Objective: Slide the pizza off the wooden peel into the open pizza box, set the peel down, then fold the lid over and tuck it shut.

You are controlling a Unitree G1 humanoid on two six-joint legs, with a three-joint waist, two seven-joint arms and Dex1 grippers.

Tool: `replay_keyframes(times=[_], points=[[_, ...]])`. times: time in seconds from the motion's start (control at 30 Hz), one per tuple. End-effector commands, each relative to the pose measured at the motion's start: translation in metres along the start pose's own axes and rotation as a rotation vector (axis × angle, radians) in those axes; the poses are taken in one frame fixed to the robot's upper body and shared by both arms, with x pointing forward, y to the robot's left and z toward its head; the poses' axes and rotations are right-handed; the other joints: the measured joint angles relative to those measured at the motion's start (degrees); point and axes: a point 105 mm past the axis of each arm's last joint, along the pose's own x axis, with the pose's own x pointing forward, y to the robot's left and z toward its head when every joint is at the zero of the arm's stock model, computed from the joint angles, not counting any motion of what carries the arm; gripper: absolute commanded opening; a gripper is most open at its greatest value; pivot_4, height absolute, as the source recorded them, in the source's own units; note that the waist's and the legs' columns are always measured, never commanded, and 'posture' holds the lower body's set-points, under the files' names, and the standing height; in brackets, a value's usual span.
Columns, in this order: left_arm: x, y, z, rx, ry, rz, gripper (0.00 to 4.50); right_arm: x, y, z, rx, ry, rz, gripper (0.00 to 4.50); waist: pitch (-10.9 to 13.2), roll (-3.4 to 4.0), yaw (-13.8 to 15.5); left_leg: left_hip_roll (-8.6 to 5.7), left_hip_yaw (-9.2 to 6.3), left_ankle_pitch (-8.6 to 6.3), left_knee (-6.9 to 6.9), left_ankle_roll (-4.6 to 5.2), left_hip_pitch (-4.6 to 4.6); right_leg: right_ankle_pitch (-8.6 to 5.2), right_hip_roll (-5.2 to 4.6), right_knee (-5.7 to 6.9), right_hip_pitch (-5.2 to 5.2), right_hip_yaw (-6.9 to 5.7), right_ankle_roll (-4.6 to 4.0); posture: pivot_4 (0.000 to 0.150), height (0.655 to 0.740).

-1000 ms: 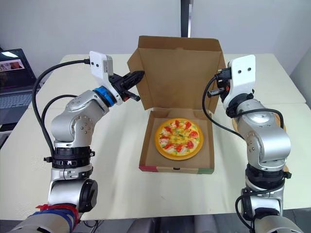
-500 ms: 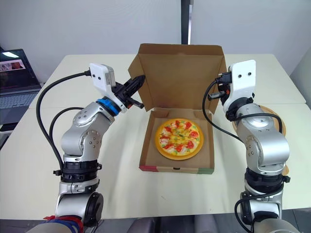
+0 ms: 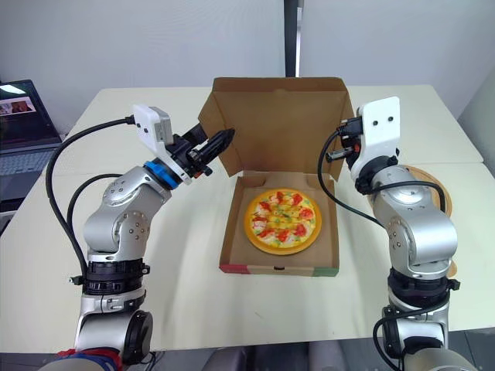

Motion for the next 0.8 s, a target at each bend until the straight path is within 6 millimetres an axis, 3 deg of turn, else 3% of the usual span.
replay_keyframes(times=[0.03, 0.77, 0.8], points=[[-0.01, 0.005, 0.02, 0.048, -0.069, 0.014, 2.41, -0.004, 0.007, 0.01, -0.012, -0.046, 0.028, 0.0, 0.0, 0.0, -0.02, 0.0, 0.0, 0.0, 0.0, 0.0, 0.0, 0.0, 0.0, 0.0, 0.0, 0.0, 0.0, 0.15, 0.74], [0.002, 0.01, 0.018, 0.017, -0.085, 0.01, 2.41, -0.001, 0.012, 0.01, -0.01, -0.044, 0.055, 0.0, -0.01, 0.01, 0.0, 0.0, 0.01, 0.0, 0.0, 0.0, 0.01, 0.01, 0.0, 0.01, 0.0, -0.01, -0.01, 0.15, 0.74], [0.002, 0.011, 0.018, 0.018, -0.087, 0.012, 2.23, -0.001, 0.012, 0.009, -0.01, -0.043, 0.055, 0.0, -0.01, 0.01, -0.01, 0.0, 0.01, 0.0, 0.0, 0.0, 0.02, 0.01, 0.0, 0.01, 0.0, 0.0, -0.01, 0.15, 0.74]])
